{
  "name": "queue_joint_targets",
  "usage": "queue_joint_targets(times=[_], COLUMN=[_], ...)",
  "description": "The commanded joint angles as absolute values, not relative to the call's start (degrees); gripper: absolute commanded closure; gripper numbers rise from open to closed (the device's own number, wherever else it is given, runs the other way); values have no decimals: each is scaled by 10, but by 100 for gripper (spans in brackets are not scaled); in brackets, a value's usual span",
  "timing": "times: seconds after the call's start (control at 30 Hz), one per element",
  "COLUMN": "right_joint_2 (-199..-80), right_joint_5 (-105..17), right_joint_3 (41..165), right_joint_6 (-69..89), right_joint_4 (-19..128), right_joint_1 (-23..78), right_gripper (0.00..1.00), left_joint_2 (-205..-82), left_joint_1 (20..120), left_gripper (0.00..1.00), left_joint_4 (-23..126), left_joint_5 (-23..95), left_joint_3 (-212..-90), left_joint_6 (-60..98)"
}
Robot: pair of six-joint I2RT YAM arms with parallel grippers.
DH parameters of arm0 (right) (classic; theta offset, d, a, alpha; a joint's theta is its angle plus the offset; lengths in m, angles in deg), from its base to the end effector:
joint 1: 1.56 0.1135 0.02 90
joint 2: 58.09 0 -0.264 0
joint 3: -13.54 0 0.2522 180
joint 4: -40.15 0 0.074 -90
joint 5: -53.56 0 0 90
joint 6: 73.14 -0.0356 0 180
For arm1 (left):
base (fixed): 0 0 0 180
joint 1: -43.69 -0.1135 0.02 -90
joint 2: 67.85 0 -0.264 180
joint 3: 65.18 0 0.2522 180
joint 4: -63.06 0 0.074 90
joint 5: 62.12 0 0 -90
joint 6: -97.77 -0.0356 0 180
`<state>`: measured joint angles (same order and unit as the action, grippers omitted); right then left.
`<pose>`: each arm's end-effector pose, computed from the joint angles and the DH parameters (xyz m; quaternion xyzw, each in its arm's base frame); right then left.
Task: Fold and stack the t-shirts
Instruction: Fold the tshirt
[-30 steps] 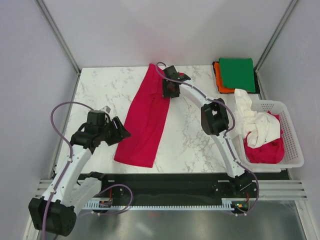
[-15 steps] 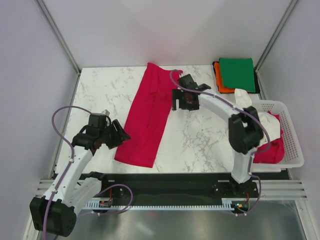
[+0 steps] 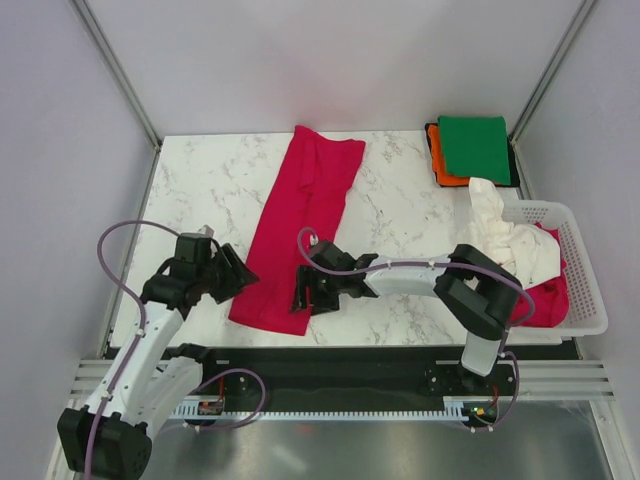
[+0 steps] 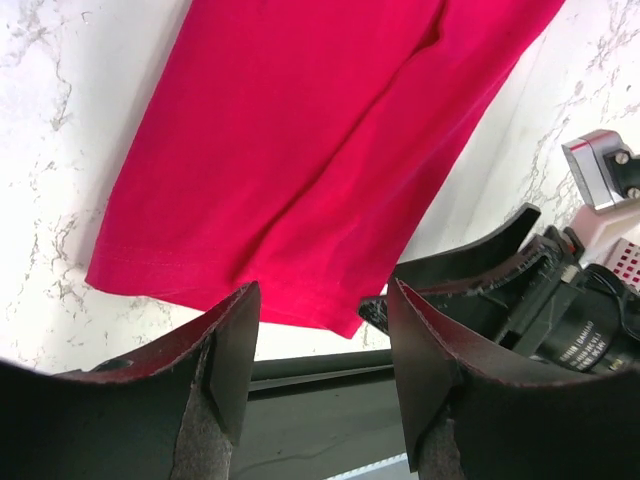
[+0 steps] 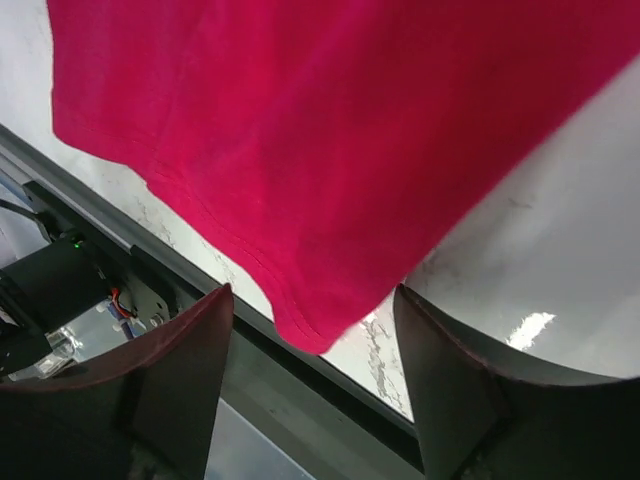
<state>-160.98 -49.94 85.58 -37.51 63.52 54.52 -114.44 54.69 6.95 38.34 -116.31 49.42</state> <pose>0.1934 0.3025 0.1534 -0.0502 0.9444 0.3144 0.0821 0.1536 -0.0364 0.2399 -0.2196 0.9149 -0.2225 0.2556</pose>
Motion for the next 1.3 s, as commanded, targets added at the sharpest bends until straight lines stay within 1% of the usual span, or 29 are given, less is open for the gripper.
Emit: queue_joint_targets(times=[0.0, 0.1, 0.13, 0.2, 0.23, 0.3, 0.33, 0.5, 0.6, 0.73, 0.93, 1.27], right_joint_2=[-1629, -1636, -1632, -1625, -1615, -1600, -1579, -1494, -1449, -1398, -1362, -1353], right_joint_5=[-501, -492, -489, -484, -483, -468, -461, -402, -380, -368, -356, -349], right_joint_3=[874, 871, 866, 847, 840, 823, 817, 760, 733, 691, 660, 655], right_joint_6=[-415, -412, -411, -410, -408, -402, -399, -386, -383, -392, -402, -405], right_joint_4=[573, 588, 592, 597, 600, 623, 634, 705, 740, 749, 757, 767], right_joint_1=[550, 557, 558, 559, 559, 559, 559, 559, 559, 558, 557, 558], right_gripper=[33, 46, 49, 60, 76, 89, 99, 100, 100, 100, 100, 100], left_joint_2=[-1119, -1114, -1117, -1124, -1133, -1135, -1134, -1140, -1164, -1178, -1218, -1221], left_joint_1=[549, 549, 549, 549, 549, 550, 552, 591, 635, 707, 774, 816], left_gripper=[39, 41, 42, 43, 43, 44, 45, 50, 50, 50, 48, 49], left_joint_4=[54, 41, 39, 33, 28, 28, 26, 25, 26, 32, 42, 109], left_joint_5=[368, 355, 354, 352, 347, 347, 347, 344, 340, 319, 313, 345], left_joint_3=[-1175, -1168, -1167, -1168, -1169, -1170, -1169, -1162, -1144, -1117, -1093, -1036], left_joint_6=[519, 536, 541, 544, 546, 546, 547, 560, 581, 625, 656, 697])
